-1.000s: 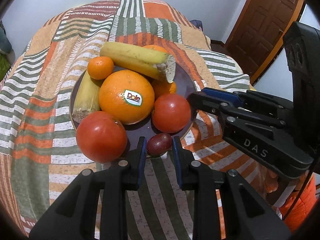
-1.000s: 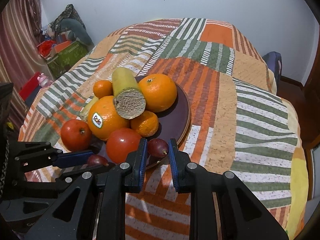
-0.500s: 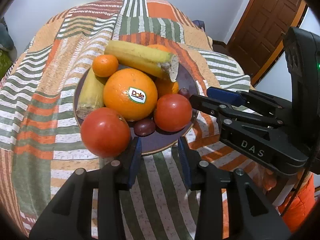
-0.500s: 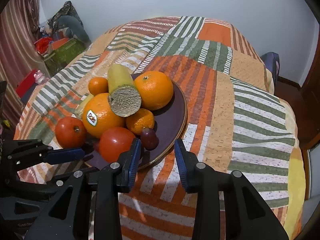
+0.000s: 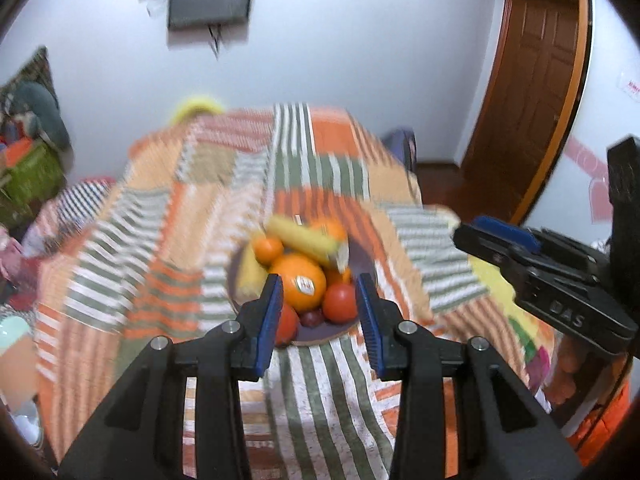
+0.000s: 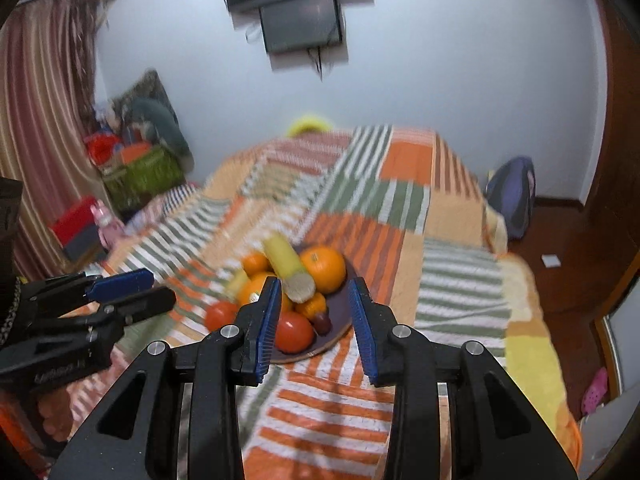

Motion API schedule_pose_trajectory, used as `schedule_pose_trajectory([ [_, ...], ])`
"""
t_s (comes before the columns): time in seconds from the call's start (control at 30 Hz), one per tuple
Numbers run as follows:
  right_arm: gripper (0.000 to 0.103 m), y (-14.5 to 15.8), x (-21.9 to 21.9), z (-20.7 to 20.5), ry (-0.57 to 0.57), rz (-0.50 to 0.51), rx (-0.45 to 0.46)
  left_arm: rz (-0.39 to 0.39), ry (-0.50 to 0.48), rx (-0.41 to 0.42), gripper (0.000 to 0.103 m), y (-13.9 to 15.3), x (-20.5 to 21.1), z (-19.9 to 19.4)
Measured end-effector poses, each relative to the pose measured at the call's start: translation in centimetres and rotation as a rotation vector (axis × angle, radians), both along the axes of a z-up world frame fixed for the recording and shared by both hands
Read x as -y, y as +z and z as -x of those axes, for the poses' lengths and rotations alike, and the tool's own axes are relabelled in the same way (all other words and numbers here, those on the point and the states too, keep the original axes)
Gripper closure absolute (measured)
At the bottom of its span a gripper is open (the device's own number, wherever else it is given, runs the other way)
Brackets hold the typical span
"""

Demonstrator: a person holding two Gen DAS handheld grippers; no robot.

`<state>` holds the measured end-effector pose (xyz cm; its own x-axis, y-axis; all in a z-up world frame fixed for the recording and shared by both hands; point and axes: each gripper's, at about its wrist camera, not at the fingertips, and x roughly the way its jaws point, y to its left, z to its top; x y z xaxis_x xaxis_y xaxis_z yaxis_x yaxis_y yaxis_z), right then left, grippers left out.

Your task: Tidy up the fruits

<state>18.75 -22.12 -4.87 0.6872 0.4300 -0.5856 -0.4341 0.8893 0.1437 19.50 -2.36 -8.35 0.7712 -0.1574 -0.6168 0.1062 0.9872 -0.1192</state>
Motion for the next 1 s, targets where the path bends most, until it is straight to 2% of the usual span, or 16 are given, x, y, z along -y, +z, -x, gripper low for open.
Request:
schedule_pose_trajectory([
  [0.13,0.071,3.5,0.4,3.2,-0.004,-0.043,0.087,0.014,0.031,0.126,0.066,4.3,-0.8,3.5],
  [0.3,0.071,6.9,0.5,7.0,-0.003,-0.086,0.193,-0.030,0.058,0.285,0.066,8.6,-0.5,8.3],
  [0.37,0.069,8.0,0.4,8.5,0.000,-0.104,0.232,-0.028,0.048,0.320,0.066,9.8,-0.5,9.8],
  [0.4,0.064,8.6,0.5,9.3,0.002,-0.115,0.253,-0.022,0.042,0.341,0.065,10.4,-0.4,10.6],
  [0.47,0.058,9.2,0.4,10.2,-0.001,-0.129,0.285,-0.022,0.043,0.365,0.060,11.0,-0.4,11.7],
  [0.6,0.055,10.0,0.1,12.0,0.004,-0.133,0.341,-0.037,0.061,0.427,0.038,11.9,-0.2,13.9],
  [0.67,0.049,10.1,0.0,12.5,0.002,-0.133,0.358,-0.050,0.073,0.454,0.029,12.0,-0.1,14.7],
  [0.7,0.043,10.1,0.0,12.5,-0.002,-0.133,0.365,-0.054,0.078,0.463,0.025,12.0,0.0,15.0],
  [0.73,0.037,10.0,0.0,12.7,-0.009,-0.135,0.373,-0.055,0.079,0.469,0.023,12.0,0.0,15.3],
  [0.8,0.032,10.0,0.0,12.9,-0.010,-0.144,0.377,-0.059,0.078,0.479,0.022,12.1,0.1,15.8],
  [0.87,0.027,9.9,-0.1,13.0,-0.016,-0.143,0.380,-0.064,0.079,0.482,0.016,12.2,0.2,16.1],
  [0.93,0.019,9.9,-0.1,13.4,-0.030,-0.139,0.389,-0.061,0.090,0.487,0.005,12.2,0.1,16.2],
  [1.0,0.013,10.0,-0.1,13.6,-0.040,-0.139,0.399,-0.053,0.106,0.497,0.003,12.2,-0.1,16.4],
])
